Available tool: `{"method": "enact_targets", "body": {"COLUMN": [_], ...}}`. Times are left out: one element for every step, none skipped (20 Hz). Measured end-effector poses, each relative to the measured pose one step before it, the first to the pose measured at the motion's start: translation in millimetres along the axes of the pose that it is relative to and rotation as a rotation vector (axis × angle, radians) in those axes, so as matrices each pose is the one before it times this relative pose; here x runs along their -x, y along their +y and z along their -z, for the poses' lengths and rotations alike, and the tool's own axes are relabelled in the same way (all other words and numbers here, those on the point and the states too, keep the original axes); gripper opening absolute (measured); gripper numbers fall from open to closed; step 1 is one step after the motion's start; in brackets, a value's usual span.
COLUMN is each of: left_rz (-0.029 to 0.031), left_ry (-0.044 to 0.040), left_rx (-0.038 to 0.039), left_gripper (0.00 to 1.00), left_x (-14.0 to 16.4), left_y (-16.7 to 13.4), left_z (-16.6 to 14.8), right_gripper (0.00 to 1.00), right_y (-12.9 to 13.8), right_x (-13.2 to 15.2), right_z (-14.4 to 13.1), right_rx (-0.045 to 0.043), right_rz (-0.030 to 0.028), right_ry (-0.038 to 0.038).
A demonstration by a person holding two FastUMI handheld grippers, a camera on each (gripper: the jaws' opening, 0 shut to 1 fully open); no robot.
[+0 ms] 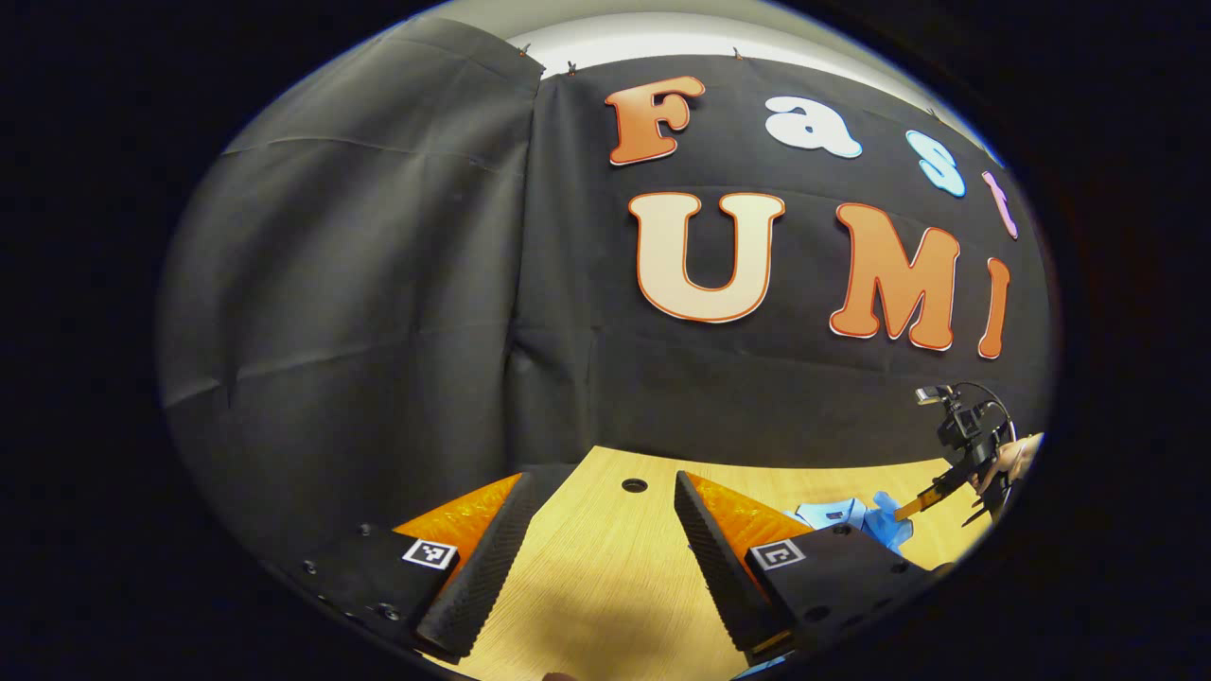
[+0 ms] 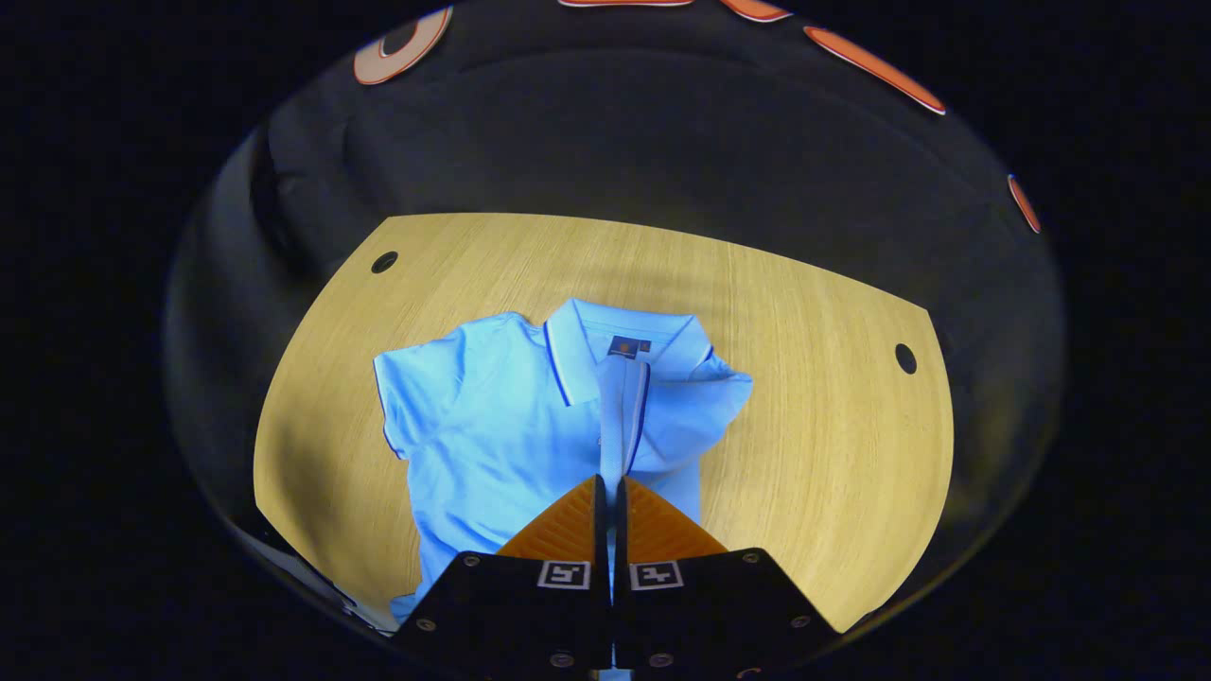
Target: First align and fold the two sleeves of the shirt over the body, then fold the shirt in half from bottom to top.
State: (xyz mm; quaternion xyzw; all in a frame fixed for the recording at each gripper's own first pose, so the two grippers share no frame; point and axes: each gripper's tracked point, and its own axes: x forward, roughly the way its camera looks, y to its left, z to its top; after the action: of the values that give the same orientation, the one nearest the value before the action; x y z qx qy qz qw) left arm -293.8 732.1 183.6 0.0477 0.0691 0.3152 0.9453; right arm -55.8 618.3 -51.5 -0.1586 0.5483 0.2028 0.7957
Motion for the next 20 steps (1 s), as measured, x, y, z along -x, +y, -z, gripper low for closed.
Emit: {"method": "enact_targets", "body": {"left_rz": [-0.00522, -0.00530, -0.00367, -0.00252, -0.00193, -0.00359, -0.00241, 0.00000, 0.00041, 0.00177, 0.00211, 0.00264, 0.00105, 0.00299, 0.00816, 0.01041, 0.00254, -0.01073, 0.00373, 0.00493], "left_ry": [0.00386, 0.00356, 0.00240, 0.00322, 0.00261, 0.00420, 0.00237, 0.00225, 0.00300, 0.00359, 0.00426, 0.00470, -0.00002, -0.00170, -0.00091, 0.00187, 0.00627, 0.01410, 0.01458, 0.01634], "left_rx": [-0.00015, -0.00036, -0.00003, -0.00097, -0.00255, -0.00519, -0.00429, -0.00140, 0.00023, 0.00053, -0.00012, -0.00118, -0.00013, 0.00147, 0.00132, 0.00157, 0.00043, -0.00060, 0.00045, 0.00066], "left_gripper": [0.96, 0.97, 0.96, 0.96, 0.96, 0.96, 0.96, 0.97, 0.94, 0.96, 0.97, 0.97, 0.97, 0.97, 0.96, 0.97, 0.96, 0.97, 0.96, 0.97], "left_x": [1.96, 3.14, 2.27, 2.89, 0.82, 1.37, 1.29, 0.80, 1.43, 1.13, 0.09, -0.99, -0.58, -1.62, -1.24, -2.18, -3.48, -6.62, -6.31, -6.65], "left_y": [1.19, 2.35, 2.04, 1.13, 0.44, 0.04, -1.59, -0.48, -0.86, -2.95, -3.48, -3.63, -4.17, -5.95, -6.72, -8.48, -6.71, -4.72, -8.46, -8.22], "left_z": [2.51, 1.46, 1.18, -0.40, 1.82, 0.39, 1.49, 0.68, -0.18, 0.20, 1.24, 0.01, -0.65, -3.26, -2.23, -2.30, -0.11, 0.68, 2.10, 0.82], "right_gripper": [0.01, 0.01, 0.01, 0.01, 0.02, 0.08, 0.13, 0.16, 0.20, 0.28, 0.36, 0.53, 0.65, 0.90, 0.96, 0.98, 0.98, 0.98, 0.98, 0.98], "right_y": [8.62, 6.90, 6.25, 4.58, 7.45, 12.94, 15.86, 15.46, 13.07, 6.31, 1.12, -0.97, -3.19, -1.67, -0.75, 1.24, -0.63, -6.13, -6.65, -6.12], "right_x": [-1.87, -2.64, -2.83, -2.91, -1.17, 0.42, -0.62, 1.30, 5.23, 3.38, 2.66, 2.82, 6.12, 7.43, 9.44, 8.29, 9.25, 9.88, 8.73, 8.96], "right_z": [0.86, 0.03, -1.50, -0.43, -1.38, -0.63, -0.08, -0.29, -1.00, -2.55, -2.51, -2.62, -3.39, -6.87, -6.20, -4.92, -7.08, -4.36, -4.46, -1.96], "right_rx": [0.00392, -0.00138, -0.00250, -0.00278, -0.00988, -0.01962, -0.02918, -0.03463, -0.03045, -0.01038, 0.00700, 0.01564, 0.00690, 0.00145, -0.00415, -0.00653, -0.00159, -0.00044, 0.00242, -0.00037], "right_rz": [-0.01027, -0.01032, -0.00492, -0.00383, -0.00818, -0.04247, -0.05572, -0.05919, -0.04906, -0.02537, -0.00768, 0.00204, 0.01907, 0.00452, -0.00139, -0.00681, -0.00297, 0.01400, 0.01072, 0.00950], "right_ry": [0.00350, -0.00015, -0.00168, -0.00447, -0.00408, 0.00103, 0.00235, 0.00287, -0.00093, -0.01244, -0.02029, -0.01933, -0.02309, -0.03510, -0.03133, -0.03198, -0.03003, -0.03118, -0.02414, -0.02027]}}
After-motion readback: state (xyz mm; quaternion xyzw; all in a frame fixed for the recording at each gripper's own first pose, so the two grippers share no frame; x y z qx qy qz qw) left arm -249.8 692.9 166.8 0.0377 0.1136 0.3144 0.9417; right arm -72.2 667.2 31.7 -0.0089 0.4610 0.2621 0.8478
